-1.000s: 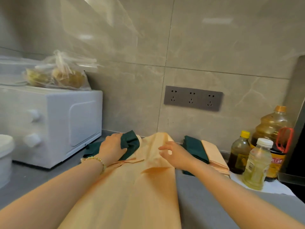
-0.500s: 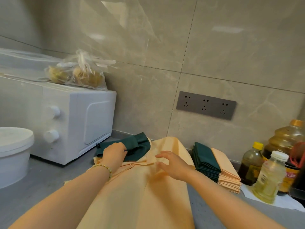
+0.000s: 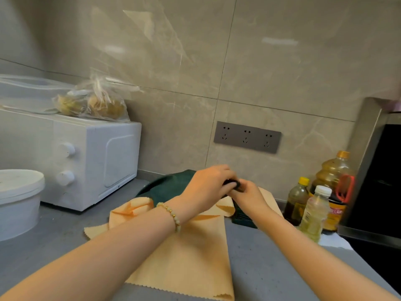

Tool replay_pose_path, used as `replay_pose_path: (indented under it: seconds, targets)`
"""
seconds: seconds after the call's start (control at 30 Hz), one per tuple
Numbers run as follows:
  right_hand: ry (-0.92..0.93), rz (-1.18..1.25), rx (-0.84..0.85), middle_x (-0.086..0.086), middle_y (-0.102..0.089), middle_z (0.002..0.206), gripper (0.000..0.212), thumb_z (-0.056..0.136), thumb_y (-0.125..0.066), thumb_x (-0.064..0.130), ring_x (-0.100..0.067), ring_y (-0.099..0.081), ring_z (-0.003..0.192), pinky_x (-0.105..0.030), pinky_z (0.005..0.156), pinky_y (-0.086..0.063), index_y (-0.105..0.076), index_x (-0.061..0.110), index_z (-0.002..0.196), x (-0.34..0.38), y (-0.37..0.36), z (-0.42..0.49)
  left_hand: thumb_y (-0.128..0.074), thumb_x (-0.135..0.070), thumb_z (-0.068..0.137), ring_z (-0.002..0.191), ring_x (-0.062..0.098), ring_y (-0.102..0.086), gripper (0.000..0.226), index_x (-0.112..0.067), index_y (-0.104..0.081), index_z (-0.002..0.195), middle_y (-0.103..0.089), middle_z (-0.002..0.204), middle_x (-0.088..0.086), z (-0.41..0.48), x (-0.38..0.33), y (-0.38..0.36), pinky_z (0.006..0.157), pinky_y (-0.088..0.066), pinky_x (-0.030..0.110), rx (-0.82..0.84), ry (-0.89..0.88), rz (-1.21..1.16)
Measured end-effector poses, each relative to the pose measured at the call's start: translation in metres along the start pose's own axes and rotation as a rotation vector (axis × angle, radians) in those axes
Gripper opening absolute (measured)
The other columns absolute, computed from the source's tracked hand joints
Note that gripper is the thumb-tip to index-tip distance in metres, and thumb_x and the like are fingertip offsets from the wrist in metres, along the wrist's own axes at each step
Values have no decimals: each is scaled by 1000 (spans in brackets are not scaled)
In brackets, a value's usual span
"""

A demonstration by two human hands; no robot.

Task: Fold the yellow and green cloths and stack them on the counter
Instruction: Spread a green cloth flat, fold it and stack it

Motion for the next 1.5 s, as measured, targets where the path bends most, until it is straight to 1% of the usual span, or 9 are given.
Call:
replay_pose_path:
  seconds: [0.3,0.47,0.67,0.77,0.93,1.1,1.23,1.37,1.5]
  targets:
    - [-293,117,-157,-6,-71,89,8,86,-65,11,-19,-67,85,-18,64,-57,-65,12,94,-39,137,-113,-58,-48,89,111,12,-53,45,-25,-55,127,-58,122,-6,-15,-76,-23,95,-44,33,148,-117,-133]
    - [-402,-522,11,1,-64,63,18,80,-75,17,-15,-58,63,-21,57,-43,-67,9,65,-92,199,-174,-58,-59,84,128,7,-43,53,-33,-53,131,-50,137,-13,-64,-63,-64,106,-34,27,568,113,-129]
    - [-313,-990,343,13,-62,110,24,81,-68,19,-10,-57,105,-23,90,-46,-66,31,102,-105,177,-198,-62,-60,81,120,10,-49,61,-32,-51,134,-53,133,-12,-108,-76,-98,101,-42,30,799,118,-84]
    - [-175,-1142,431,10,-58,123,42,84,-60,17,-13,-53,114,-26,94,-45,-58,31,123,-96,148,-198,-59,-54,86,119,11,-50,56,-30,-48,136,-52,132,-10,-111,-78,-102,98,-43,30,764,99,-17]
    - [-25,-1260,438,3,-62,120,29,97,-45,25,-17,-58,105,-29,87,-48,-58,24,122,-96,110,-191,-57,-52,88,122,12,-48,57,-28,-43,139,-50,136,-10,-109,-71,-105,97,-43,28,722,69,119]
    - [-285,-521,-1,-5,-59,110,18,102,-34,16,-16,-54,97,-25,78,-40,-50,19,107,-92,126,-175,-55,-40,90,131,15,-39,62,-25,-32,146,-36,149,-6,-100,-64,-103,105,-35,30,568,62,180]
    - [-354,-345,-128,-6,-55,123,26,101,-39,24,-13,-46,99,-26,84,-36,-48,13,122,-85,141,-169,-54,-36,93,134,17,-34,49,-24,-45,139,-32,151,-4,-86,-57,-94,109,-32,33,471,142,186]
    - [-385,-631,114,13,-53,108,58,74,-73,52,-10,-51,102,-24,84,-42,-50,25,120,-90,140,-176,-45,-26,99,110,22,-53,21,-16,-56,115,-60,117,2,-75,-62,-95,89,-41,34,392,205,60]
    - [-431,-849,126,1,-63,88,15,88,-62,34,-18,-60,86,-22,61,-42,-58,20,87,-106,141,-175,-37,-25,102,78,25,-53,19,-11,-44,113,-55,80,3,-66,-63,-99,69,-37,35,328,329,-214]
Point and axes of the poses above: each hand's wrist, its own z-axis towards the middle knuckle, its own y-axis out of the back of the hand, x = y × z, the point moved 5 cm from there along z, towards the middle knuckle
